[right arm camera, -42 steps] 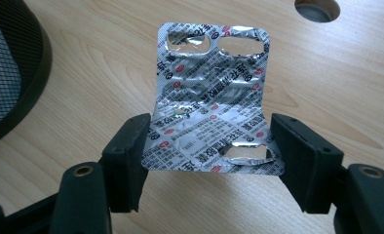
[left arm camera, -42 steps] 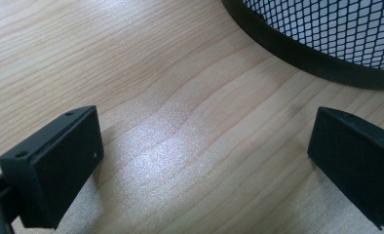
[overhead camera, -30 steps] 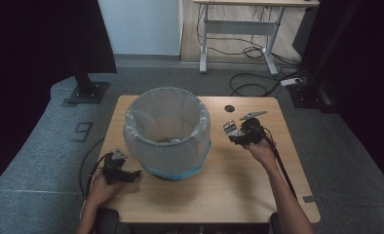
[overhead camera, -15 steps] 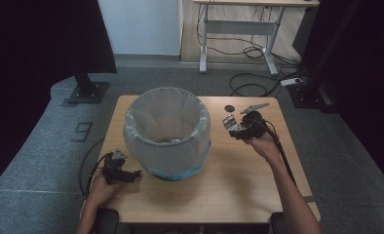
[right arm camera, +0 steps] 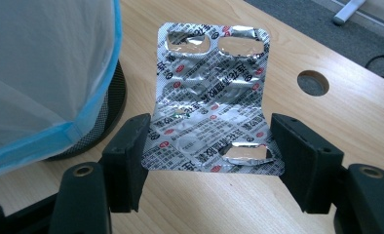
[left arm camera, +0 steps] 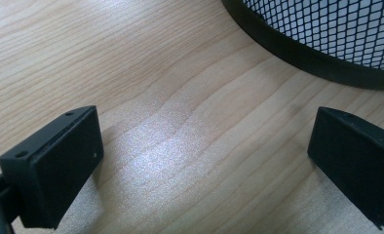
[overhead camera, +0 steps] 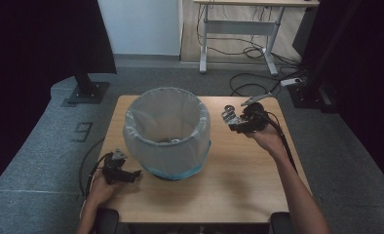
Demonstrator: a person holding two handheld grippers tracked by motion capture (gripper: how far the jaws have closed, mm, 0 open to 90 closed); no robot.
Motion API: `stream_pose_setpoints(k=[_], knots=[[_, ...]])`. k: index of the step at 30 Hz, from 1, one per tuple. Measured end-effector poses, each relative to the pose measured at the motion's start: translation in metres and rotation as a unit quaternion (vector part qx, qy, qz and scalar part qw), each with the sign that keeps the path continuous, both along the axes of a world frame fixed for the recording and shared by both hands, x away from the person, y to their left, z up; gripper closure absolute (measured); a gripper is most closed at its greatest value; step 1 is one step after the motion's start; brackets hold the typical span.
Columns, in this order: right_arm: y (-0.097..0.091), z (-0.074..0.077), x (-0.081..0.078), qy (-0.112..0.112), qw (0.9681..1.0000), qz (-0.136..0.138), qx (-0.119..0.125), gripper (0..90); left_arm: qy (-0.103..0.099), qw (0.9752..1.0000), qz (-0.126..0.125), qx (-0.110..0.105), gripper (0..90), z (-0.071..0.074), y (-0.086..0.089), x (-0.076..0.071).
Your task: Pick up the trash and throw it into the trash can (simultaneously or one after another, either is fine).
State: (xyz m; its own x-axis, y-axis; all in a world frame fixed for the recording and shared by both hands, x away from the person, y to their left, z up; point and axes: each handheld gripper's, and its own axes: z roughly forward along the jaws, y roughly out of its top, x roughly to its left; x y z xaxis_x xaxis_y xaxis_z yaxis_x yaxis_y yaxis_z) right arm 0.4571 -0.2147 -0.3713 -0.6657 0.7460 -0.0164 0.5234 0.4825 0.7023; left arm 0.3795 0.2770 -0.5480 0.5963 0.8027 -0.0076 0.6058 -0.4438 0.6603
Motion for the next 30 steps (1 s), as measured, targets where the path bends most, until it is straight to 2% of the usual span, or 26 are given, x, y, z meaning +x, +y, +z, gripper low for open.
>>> stream_pose_setpoints(k=[8,30], knots=[[0.005,0.027,-0.003,-0.006,0.9998,0.017,0.008,33.3,-0.001,1.0,0.0,0.0,0.0,0.0,0.0,0.0],[0.017,0.085,-0.009,-0.021,0.9988,0.042,0.017,33.3,-0.001,1.0,0.0,0.0,0.0,0.0,0.0,0.0]])
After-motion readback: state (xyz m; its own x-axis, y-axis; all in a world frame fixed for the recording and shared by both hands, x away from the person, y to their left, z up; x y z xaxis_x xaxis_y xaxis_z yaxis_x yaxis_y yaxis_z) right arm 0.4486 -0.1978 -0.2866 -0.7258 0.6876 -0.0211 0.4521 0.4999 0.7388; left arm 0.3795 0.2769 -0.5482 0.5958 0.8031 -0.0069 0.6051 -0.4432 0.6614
